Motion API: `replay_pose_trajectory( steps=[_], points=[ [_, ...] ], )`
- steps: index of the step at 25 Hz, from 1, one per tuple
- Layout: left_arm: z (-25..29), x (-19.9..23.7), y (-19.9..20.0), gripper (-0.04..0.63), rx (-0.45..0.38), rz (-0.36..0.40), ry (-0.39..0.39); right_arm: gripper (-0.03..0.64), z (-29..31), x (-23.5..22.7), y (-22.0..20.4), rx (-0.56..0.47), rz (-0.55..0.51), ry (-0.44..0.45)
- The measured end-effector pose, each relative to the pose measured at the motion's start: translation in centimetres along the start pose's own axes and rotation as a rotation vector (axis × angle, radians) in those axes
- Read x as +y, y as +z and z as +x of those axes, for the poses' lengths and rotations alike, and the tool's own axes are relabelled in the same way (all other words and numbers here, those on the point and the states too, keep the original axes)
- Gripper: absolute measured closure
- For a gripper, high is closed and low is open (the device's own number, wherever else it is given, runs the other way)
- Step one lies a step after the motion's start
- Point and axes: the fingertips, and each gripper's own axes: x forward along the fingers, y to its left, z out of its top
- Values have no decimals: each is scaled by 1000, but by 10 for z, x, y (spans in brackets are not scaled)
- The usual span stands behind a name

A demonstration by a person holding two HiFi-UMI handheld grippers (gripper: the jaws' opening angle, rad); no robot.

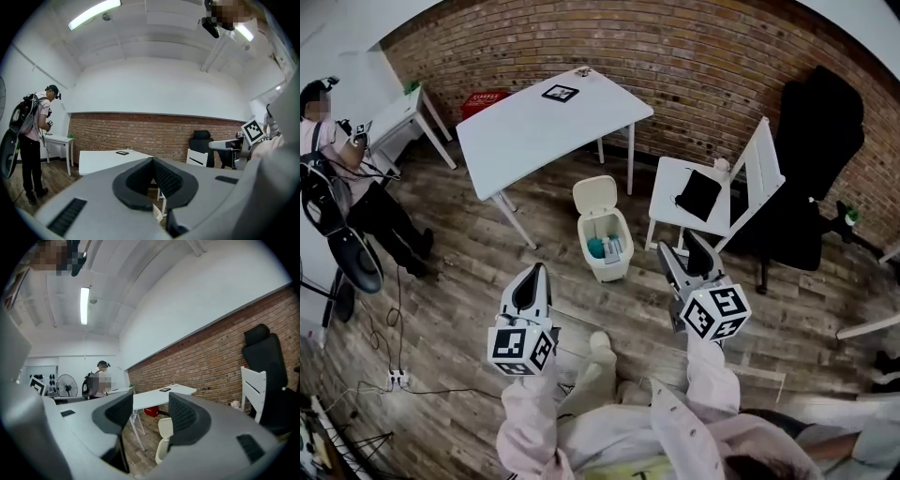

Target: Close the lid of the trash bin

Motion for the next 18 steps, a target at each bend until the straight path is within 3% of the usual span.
replay_pose_trajectory(
  steps=[10,18],
  points=[
    [95,65,-5,601,48,-44,-30,390,104,-22,-5,31,3,-36],
    [140,98,-10,601,58,-58,-60,390,151,-29,-10,41,1,-61]
  ],
)
